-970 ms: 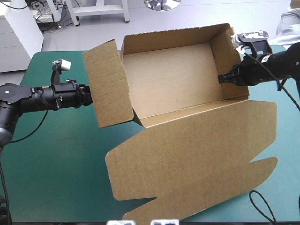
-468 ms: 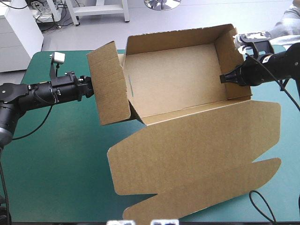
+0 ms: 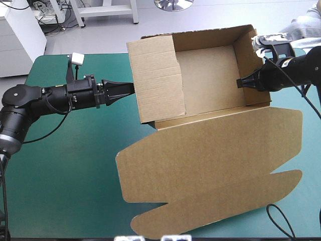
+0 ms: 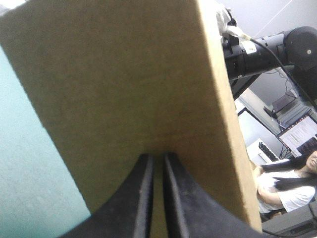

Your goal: Fold the box

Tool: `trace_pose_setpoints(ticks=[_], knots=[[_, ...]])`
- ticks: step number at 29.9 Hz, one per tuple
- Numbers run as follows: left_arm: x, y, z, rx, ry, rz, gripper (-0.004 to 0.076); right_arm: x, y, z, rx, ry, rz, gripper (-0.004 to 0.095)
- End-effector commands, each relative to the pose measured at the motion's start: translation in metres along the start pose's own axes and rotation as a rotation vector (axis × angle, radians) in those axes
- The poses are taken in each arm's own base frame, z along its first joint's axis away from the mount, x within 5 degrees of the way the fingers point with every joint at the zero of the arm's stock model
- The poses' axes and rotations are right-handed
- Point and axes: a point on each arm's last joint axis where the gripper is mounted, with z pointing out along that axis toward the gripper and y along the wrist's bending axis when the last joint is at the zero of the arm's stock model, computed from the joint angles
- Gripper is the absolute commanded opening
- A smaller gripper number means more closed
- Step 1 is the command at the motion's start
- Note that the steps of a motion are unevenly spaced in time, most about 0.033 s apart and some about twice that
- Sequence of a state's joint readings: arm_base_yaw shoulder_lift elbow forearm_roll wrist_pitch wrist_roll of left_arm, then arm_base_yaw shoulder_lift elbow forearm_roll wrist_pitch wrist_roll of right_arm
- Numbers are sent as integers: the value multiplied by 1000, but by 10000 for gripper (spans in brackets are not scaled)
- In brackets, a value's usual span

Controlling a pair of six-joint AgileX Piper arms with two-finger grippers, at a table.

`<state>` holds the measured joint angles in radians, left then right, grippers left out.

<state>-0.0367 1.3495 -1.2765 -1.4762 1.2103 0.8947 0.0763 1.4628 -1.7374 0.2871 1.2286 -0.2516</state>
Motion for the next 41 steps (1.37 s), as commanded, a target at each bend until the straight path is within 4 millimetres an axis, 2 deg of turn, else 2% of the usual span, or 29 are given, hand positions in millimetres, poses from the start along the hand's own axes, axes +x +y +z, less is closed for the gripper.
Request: trace_pose_setpoints(ticks=[1,7,10,19,23,28,33,41], knots=[[-11,-32,-5,131,-42,42,134,-8,8,-23,-9,-133,3,-14],[-12,-31,-5,128,-45,42,323,-10,9,-23,-14,-153,7,-13],[-13,-32,-5,138,-54,39,393,-11,9,-23,-16,-162,10,-13],[-14,-36,-4,165,-63,48,413,-12,9,-24,-16,-176,23,-13],[-11,-43,5,201,-47,60,413,-13,9,-24,-18,-185,28,-13],[-10,-46,16,177,-63,64,413,-13,18,-21,12,-173,-2,-13],[-10,-45,16,171,-65,64,413,-16,27,-19,33,-190,-10,-13],[-15,-34,18,-12,-70,65,414,-18,33,-16,93,-200,-12,-13]])
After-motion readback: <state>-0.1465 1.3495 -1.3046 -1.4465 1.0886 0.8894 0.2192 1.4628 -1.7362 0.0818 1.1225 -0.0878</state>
